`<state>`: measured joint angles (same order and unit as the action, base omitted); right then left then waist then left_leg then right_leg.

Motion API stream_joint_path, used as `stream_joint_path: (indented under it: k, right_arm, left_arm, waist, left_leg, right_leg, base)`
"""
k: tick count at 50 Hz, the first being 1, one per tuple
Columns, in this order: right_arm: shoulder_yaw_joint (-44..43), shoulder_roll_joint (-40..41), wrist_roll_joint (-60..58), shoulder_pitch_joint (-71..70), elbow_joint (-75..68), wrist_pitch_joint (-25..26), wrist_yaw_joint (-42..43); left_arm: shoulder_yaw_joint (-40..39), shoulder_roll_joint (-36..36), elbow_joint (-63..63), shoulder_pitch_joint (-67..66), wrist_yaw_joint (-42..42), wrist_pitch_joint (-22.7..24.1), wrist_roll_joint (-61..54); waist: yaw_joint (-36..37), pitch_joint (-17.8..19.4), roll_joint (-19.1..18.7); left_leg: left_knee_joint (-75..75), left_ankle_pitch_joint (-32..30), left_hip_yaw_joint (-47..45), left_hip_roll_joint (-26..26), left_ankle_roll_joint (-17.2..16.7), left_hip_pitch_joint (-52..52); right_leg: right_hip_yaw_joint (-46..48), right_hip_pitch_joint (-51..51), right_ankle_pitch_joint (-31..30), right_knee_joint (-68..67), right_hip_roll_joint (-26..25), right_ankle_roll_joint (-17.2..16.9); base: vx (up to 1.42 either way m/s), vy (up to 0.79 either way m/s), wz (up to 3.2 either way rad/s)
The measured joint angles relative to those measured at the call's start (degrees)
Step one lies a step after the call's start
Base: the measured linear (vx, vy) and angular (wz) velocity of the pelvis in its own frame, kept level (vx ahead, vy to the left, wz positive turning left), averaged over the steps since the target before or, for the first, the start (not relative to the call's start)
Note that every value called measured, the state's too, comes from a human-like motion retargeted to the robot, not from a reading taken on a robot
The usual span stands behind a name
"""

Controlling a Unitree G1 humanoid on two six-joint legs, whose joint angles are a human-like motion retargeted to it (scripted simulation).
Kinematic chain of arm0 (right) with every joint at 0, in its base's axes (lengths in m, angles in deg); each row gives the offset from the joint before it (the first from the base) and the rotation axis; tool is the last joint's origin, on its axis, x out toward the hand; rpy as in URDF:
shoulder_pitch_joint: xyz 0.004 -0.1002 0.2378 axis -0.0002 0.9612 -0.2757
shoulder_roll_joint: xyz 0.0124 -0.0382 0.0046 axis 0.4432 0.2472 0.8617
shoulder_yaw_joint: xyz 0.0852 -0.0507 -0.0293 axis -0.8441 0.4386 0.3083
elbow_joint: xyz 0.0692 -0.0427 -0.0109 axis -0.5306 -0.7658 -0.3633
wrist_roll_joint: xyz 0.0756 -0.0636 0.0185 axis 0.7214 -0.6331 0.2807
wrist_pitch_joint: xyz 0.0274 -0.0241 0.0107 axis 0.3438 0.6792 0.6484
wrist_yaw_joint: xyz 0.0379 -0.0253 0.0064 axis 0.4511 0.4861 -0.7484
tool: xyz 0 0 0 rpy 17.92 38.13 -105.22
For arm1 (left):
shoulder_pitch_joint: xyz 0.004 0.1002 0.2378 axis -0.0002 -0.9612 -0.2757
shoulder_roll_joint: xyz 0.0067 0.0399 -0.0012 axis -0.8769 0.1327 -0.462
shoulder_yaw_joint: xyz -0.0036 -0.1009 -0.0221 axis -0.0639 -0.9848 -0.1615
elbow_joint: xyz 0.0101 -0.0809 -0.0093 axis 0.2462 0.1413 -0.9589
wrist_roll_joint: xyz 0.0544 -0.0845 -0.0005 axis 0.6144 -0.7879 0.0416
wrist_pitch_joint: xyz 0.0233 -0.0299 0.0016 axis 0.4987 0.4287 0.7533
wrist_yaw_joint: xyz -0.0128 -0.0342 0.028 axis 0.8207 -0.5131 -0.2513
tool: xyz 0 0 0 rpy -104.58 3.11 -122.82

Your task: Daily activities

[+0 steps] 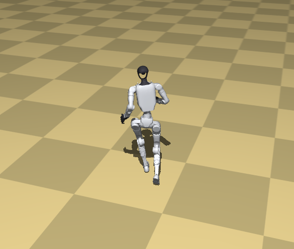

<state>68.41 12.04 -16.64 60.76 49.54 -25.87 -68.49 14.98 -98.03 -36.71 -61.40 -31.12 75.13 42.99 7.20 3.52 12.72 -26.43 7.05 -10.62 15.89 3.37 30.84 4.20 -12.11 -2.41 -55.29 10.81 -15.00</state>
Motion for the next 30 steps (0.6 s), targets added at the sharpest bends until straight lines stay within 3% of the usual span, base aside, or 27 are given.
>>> stream_joint_path:
  k: [2, 5, 7, 10, 13, 15, 17, 20, 22, 25, 28, 30]
  right_arm:
    - [-0.21, 0.25, -0.3, 2.23, -0.87, 0.37, -0.53]
    - [-0.85, 1.12, -0.2, 5.69, -4.09, 1.39, -1.51]
    - [-1.57, 1.88, 0.02, 7.81, -7.82, 1.96, -2.28]
    - [-3.22, 2.27, 0.91, 10.89, -13.34, 2.13, -4.84]
    - [-4.79, 1.77, 1.94, 16.19, -14.74, 2.48, -7.14]
    - [-6.03, 1.43, 2.83, 19.6, -14.04, 2.9, -7.91]
    - [-7.4, 1.1, 3.59, 22.54, -12.0, 3.38, -8.43]
    - [-8.77, 0.54, 4.77, 25.66, -7.87, 3.94, -8.74]
    - [-8.65, 0.19, 4.64, 26.39, -6.06, 3.52, -8.31]
    - [-7.36, -0.36, 3.83, 25.53, -3.5, 3.0, -7.08]
    - [-4.79, -0.63, 1.74, 21.47, -3.02, 2.12, -5.07]
    - [-2.8, 0.3, 0.6, 16.18, -4.3, 1.47, -3.51]
  left_arm:
    - [-0.74, 1.79, -0.49, 0.05, 1.27, -0.09, -1.49]
    - [-1.39, 3.25, -1.53, 2.0, 3.58, -0.4, -2.56]
    - [-1.19, 3.31, -2.66, 4.93, 5.47, -0.48, -2.83]
    - [-0.76, 2.25, -5.8, 9.91, 7.03, -0.45, -4.62]
    - [-0.37, 0.14, -11.8, 10.59, 5.73, 0.73, -6.18]
    - [0.02, -1.81, -15.81, 10.24, 4.21, 1.76, -6.71]
    - [0.47, -3.99, -18.98, 9.84, 2.5, 2.43, -6.76]
    - [0.51, -6.4, -22.29, 9.57, 0.04, 2.44, -7.24]
    - [0.68, -6.72, -22.75, 8.85, -0.92, 2.01, -6.52]
    - [0.39, -6.64, -20.95, 7.92, -1.62, 0.36, -4.45]
    - [0.11, -4.94, -15.14, 7.4, -0.04, -1.16, -0.86]
    - [-0.02, -3.08, -8.69, 9.01, 1.69, -1.39, 1.77]
  waist:
    - [-1.15, -0.37, 1.8]
    - [-3.52, 0.13, 4.32]
    - [-5.16, 0.95, 4.89]
    - [-7.57, 1.67, 2.88]
    - [-11.22, -0.17, -0.16]
    - [-13.08, -1.64, -2.47]
    - [-13.38, -2.91, -5.26]
    - [-11.42, -3.94, -9.48]
    - [-10.3, -4.11, -9.17]
    - [-7.3, -3.82, -7.74]
    - [-4.09, -2.62, -5.69]
    - [-2.97, -0.77, -3.72]
  left_leg:
    - [-2.64, 1.58, 1.02, 2.77, 1.86, -0.65]
    - [-7.11, 8.97, 2.27, 6.38, 6.73, -3.5]
    - [-7.43, 11.73, 3.64, 7.06, 8.4, -7.27]
    - [-0.49, 9.29, 6.64, 5.19, 7.11, -16.39]
    - [0.96, 0.2, 7.6, 0.94, 1.17, -19.87]
    - [-2.27, -4.16, 7.06, -2.9, -2.32, -18.93]
    - [-9.87, -2.41, 6.07, -7.97, -3.37, -15.54]
    - [-25.13, 4.62, 5.4, -16.53, -2.01, -9.69]
    - [-34.79, 9.29, 4.52, -18.82, 0.65, -7.15]
    - [-49.53, 16.78, 3.32, -22.19, 5.38, -2.57]
    - [-58.37, 21.49, 3.29, -23.06, 8.85, 2.53]
    - [-57.99, 22.98, 3.32, -20.65, 9.63, 4.94]
  right_leg:
    - [0.04, -2.3, -2.97, -8.54, 2.04, 0.0]
    - [-0.9, -7.66, -4.51, -22.8, 7.12, 0.0]
    - [-1.23, -12.18, -0.42, -28.44, 11.06, 2.84]
    - [-0.04, -18.27, 7.31, -26.5, 13.87, 7.71]
    - [1.4, -22.39, 8.98, -14.16, 11.63, 8.4]
    - [1.5, -24.25, 5.62, -3.6, 8.09, 6.79]
    - [1.28, -25.01, 0.11, 6.56, 3.36, 4.13]
    - [1.0, -24.45, -8.6, 16.91, -3.79, 1.12]
    - [0.16, -25.55, -7.84, 13.07, -3.96, 1.08]
    - [1.31, -25.24, 0.32, 5.37, -2.96, 4.84]
    - [4.16, -23.26, 16.9, -1.98, -0.89, 10.31]
    - [4.6, -20.43, 23.62, -3.93, -0.06, 10.72]
  base:
    - [0.73, -0.2, 0.09]
    - [0.76, -0.14, 0.08]
    - [0.8, -0.12, -0.18]
    - [0.83, -0.17, -0.43]
    - [0.8, -0.26, -0.27]
    - [0.74, -0.28, -0.23]
    - [0.68, -0.27, -0.46]
    - [0.63, -0.28, -0.74]
    - [0.61, -0.3, -0.55]
    - [0.64, -0.3, -0.66]
    - [0.66, -0.28, -0.8]
    - [0.69, -0.25, -0.78]
